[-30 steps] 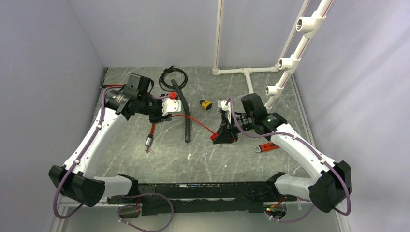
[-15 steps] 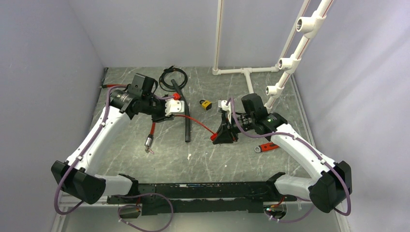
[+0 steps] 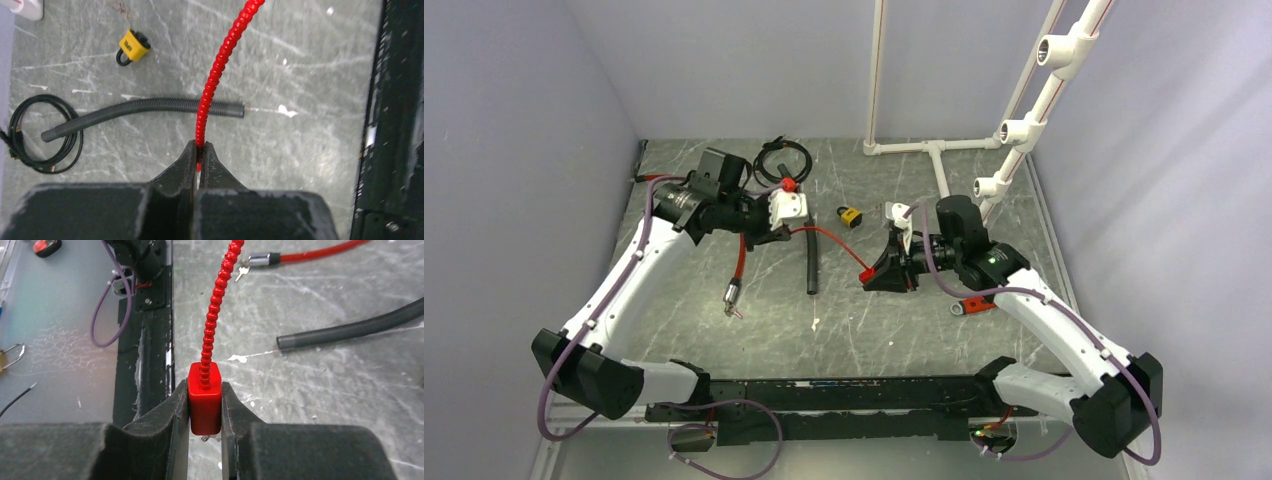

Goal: Lock with the key
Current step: Lock the lock.

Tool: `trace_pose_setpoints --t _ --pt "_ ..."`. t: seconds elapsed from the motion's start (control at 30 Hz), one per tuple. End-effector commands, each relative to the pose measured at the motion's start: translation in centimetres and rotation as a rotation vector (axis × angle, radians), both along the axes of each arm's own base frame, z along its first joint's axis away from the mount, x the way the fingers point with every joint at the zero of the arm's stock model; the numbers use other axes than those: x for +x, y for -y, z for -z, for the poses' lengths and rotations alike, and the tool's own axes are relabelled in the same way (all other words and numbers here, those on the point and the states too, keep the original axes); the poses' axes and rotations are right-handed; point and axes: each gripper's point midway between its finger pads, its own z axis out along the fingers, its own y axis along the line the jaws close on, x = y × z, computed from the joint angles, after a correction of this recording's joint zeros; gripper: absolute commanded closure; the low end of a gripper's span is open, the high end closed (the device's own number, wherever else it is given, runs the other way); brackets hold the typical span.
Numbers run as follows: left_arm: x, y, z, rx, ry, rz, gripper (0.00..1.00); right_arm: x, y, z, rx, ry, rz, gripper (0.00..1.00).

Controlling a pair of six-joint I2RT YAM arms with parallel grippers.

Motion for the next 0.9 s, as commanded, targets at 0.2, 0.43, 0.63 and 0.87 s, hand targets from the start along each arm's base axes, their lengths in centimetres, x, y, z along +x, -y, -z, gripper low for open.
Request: trace_pose_setpoints --t 0.2,0.43,0.63,0.87 --pt "-1.1 6.6 -11.2 -0.582 -0.272 -0.114 1.0 2.6 -1.3 -4.0 0.167 0.148 0.101 1.0" --pt "-2.0 9.7 -15.2 -0.82 -0.422 -0.151 1.0 3.6 -1.8 -6.1 0.266 0.183 0.152 1.0" --pt "-2.8 10.9 -14.2 -0.845 -0.498 -0.149 1.0 5.1 -1.8 -7.1 0.314 0.189 0.241 1.0" --pt "-3.8 12.0 -13.7 -0.846 -0.542 -0.122 1.0 5.5 -1.6 -7.3 0.343 0.185 0.286 1.0"
